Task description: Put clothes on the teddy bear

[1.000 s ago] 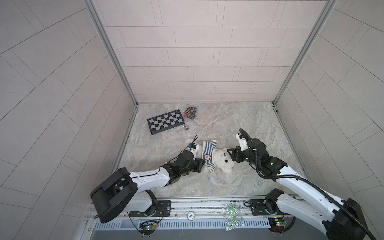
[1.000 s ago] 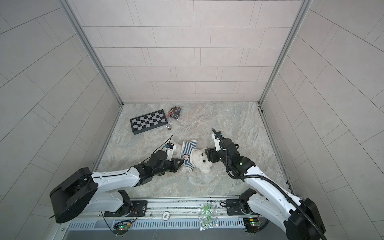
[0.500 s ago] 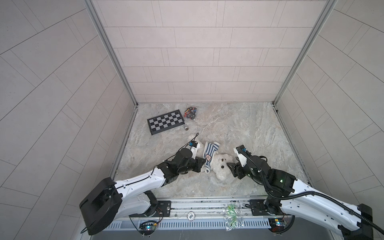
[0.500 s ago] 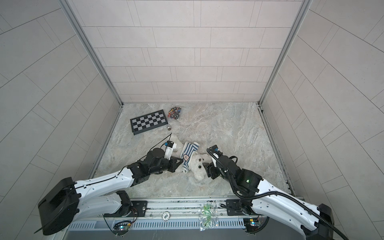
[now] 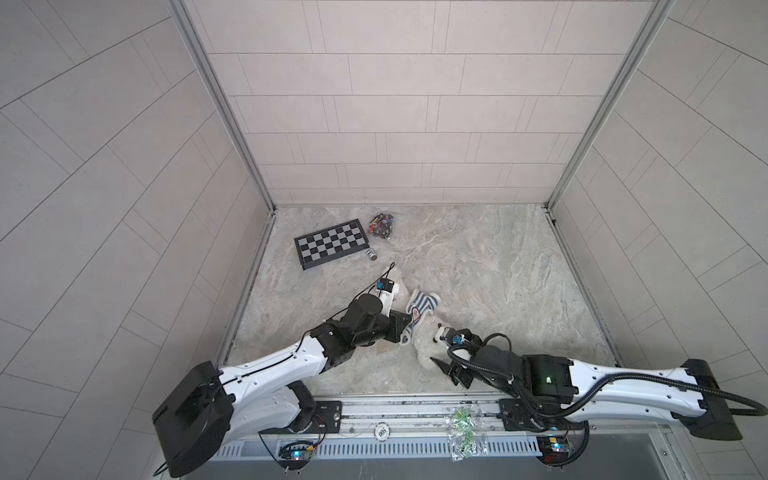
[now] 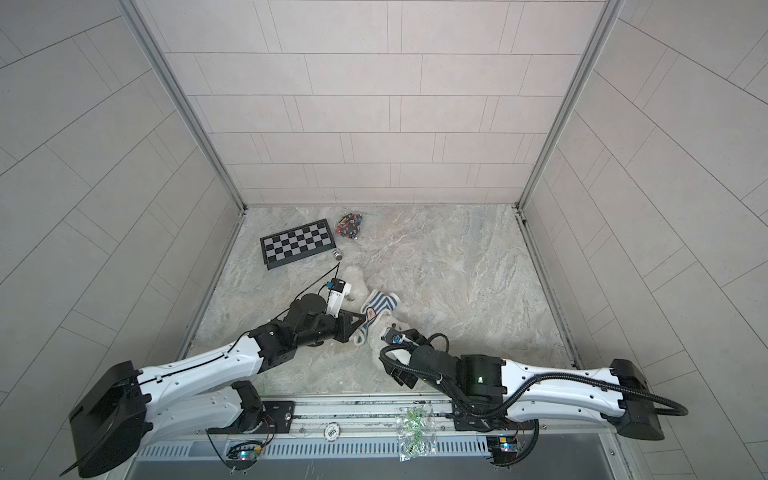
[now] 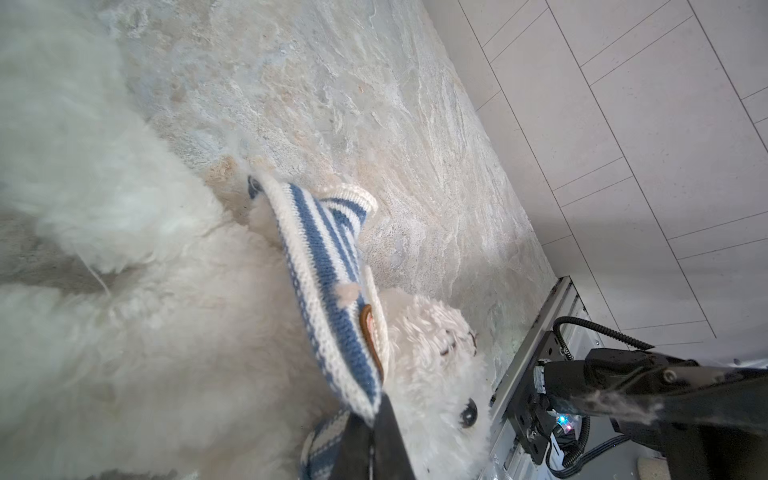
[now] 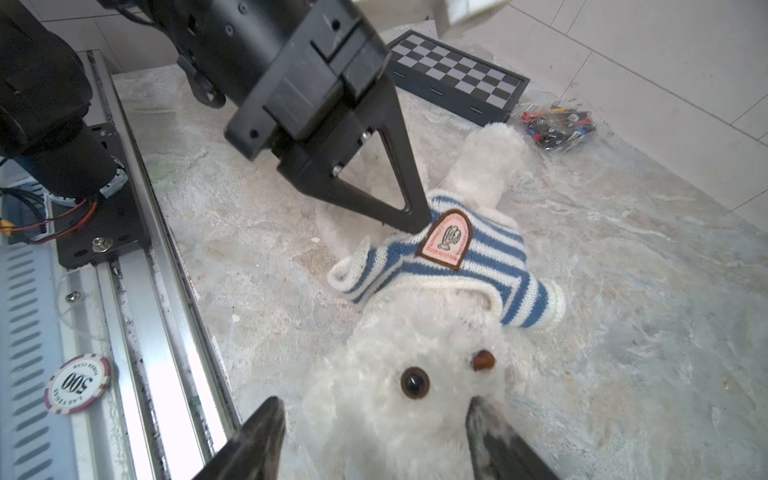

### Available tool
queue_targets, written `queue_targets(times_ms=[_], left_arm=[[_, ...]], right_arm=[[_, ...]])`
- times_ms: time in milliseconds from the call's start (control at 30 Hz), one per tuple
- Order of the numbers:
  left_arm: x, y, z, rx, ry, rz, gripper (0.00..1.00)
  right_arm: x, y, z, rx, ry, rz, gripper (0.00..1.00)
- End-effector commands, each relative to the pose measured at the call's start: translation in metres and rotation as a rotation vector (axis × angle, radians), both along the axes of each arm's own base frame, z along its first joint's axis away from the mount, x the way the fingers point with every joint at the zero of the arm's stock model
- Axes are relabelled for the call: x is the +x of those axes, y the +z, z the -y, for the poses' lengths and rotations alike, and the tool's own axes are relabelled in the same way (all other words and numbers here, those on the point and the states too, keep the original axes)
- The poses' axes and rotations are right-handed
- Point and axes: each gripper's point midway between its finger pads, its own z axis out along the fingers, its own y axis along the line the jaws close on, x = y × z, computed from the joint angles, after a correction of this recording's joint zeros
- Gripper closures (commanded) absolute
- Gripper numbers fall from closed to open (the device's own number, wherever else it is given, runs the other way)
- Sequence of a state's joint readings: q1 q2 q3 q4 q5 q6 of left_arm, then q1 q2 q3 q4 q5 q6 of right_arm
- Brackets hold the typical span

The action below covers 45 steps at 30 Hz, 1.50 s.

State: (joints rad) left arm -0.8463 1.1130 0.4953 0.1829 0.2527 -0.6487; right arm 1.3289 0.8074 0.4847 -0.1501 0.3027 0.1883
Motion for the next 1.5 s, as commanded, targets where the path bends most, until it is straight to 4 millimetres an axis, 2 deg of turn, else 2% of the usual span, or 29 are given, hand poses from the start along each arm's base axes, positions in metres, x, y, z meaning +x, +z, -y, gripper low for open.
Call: queue_targets(times_ms=[0, 167, 300, 500, 867, 933, 1000, 1233, 1400, 1467], left_arm=[[0.009, 0.030, 0.020, -0.084, -0.010, 0.051, 1.00], [0.016, 0.039, 0.037, -0.136, -0.006, 0.055, 1.00], [0.013, 0.043, 0.049, -0.141, -0.031, 0.060, 1.00], [0.009, 0.037, 0.046, -0.132, -0.030, 0.049, 1.00], [0.010, 0.032, 0.048, -0.121, -0.033, 0.046, 1.00], [0.010, 0.033, 0.048, -0.118, -0.032, 0.049, 1.00], [0.011, 0.033, 0.048, -0.117, -0.033, 0.050, 1.00], [0.012, 0.027, 0.045, -0.089, -0.022, 0.051, 1.00], [0.015, 0.016, 0.035, -0.038, 0.007, 0.054, 1.00], [0.014, 0.016, 0.031, -0.029, 0.018, 0.056, 0.85]], right_arm=[[0.009, 0.015, -0.019, 0.040, -0.014, 0.056, 0.28], [0.023, -0.003, -0.028, 0.036, -0.085, 0.053, 0.29], [0.045, -0.012, -0.016, 0.036, -0.191, 0.035, 0.34], [0.068, -0.025, -0.001, 0.053, -0.255, -0.023, 0.47], [0.066, -0.038, 0.019, 0.029, -0.288, -0.049, 0.55], [0.065, -0.043, 0.024, 0.015, -0.300, -0.055, 0.60], [0.065, -0.046, 0.030, 0.002, -0.315, -0.052, 0.69], [0.066, -0.038, 0.031, 0.027, -0.320, -0.057, 1.00], [0.060, -0.019, 0.014, 0.146, -0.286, -0.123, 1.00], [0.058, -0.011, 0.006, 0.211, -0.269, -0.160, 1.00]])
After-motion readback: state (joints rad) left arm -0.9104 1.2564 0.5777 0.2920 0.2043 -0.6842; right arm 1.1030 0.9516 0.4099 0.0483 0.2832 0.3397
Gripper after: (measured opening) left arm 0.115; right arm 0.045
